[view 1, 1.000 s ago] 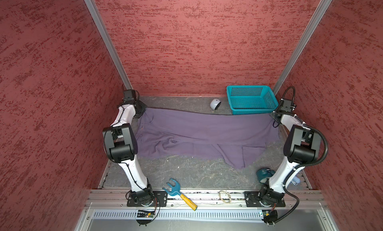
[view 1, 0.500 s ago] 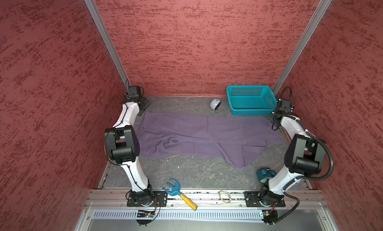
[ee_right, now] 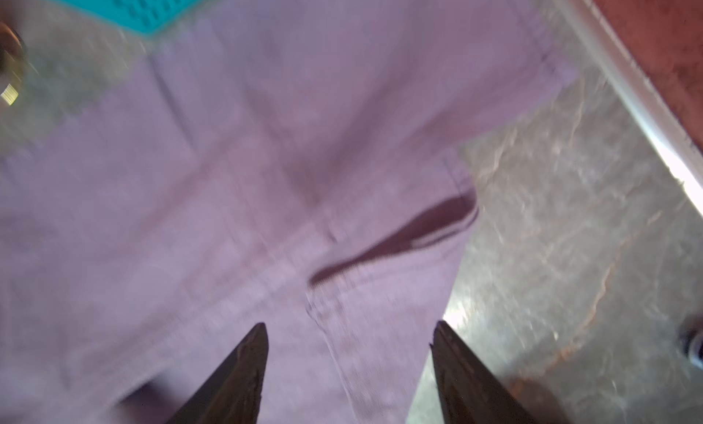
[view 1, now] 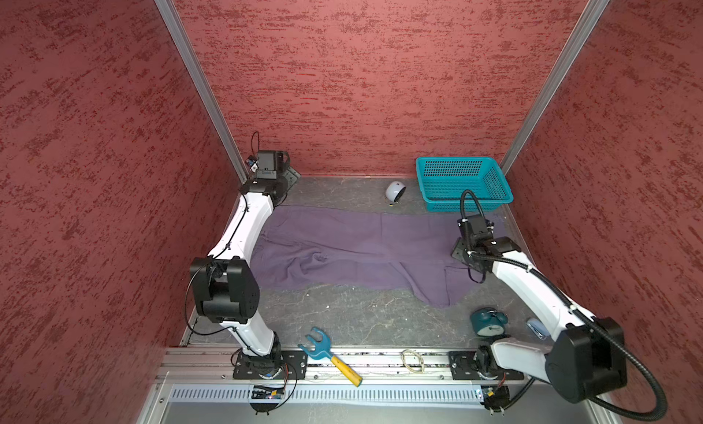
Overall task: Fold and stack the trousers
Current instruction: Flatten out the trousers at the center of the table.
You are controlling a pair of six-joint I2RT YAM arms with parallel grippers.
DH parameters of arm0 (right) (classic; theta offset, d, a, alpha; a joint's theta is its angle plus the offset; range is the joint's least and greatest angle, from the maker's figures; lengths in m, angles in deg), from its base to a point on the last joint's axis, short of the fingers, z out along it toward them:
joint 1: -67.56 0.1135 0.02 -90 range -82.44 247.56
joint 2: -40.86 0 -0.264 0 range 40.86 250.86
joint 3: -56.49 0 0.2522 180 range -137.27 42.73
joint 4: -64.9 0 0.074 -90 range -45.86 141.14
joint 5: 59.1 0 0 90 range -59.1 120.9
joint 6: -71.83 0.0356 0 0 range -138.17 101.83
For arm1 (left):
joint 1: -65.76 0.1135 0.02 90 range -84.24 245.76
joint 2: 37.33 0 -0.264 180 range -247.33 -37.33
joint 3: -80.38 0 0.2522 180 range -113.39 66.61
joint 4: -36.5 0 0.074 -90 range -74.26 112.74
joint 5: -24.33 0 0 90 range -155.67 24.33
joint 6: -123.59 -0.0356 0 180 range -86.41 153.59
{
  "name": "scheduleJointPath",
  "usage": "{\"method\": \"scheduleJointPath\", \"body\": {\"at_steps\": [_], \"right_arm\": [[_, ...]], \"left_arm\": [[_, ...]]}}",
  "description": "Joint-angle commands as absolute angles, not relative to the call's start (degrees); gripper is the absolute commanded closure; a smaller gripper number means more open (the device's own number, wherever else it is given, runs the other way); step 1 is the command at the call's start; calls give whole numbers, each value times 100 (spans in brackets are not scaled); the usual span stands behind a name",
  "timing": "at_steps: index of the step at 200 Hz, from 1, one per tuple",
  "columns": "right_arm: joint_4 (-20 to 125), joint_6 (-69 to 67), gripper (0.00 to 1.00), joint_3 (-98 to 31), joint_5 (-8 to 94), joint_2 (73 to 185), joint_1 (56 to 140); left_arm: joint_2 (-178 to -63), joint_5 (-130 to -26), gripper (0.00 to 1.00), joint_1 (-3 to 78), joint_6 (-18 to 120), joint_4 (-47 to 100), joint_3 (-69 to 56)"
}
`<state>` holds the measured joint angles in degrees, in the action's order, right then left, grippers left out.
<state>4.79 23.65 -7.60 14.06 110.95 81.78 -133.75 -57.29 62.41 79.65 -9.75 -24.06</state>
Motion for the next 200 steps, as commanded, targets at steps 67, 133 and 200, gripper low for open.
{"method": "scheduleJointPath", "body": {"at_steps": [67, 133, 200], "right_arm": [[1441, 2717, 48, -233, 1715, 11519, 8786], [1564, 2275, 44, -327, 1493, 11252, 8778], [1528, 2078, 38, -280, 1792, 11867, 8771]], "left_arm": [[-12268, -5800, 16, 6101, 7809, -1147, -1670], [-10397, -5675, 11, 6923, 7402, -1847, 269], [-10295, -6222, 10, 7322, 7413, -2100, 1662]]}}
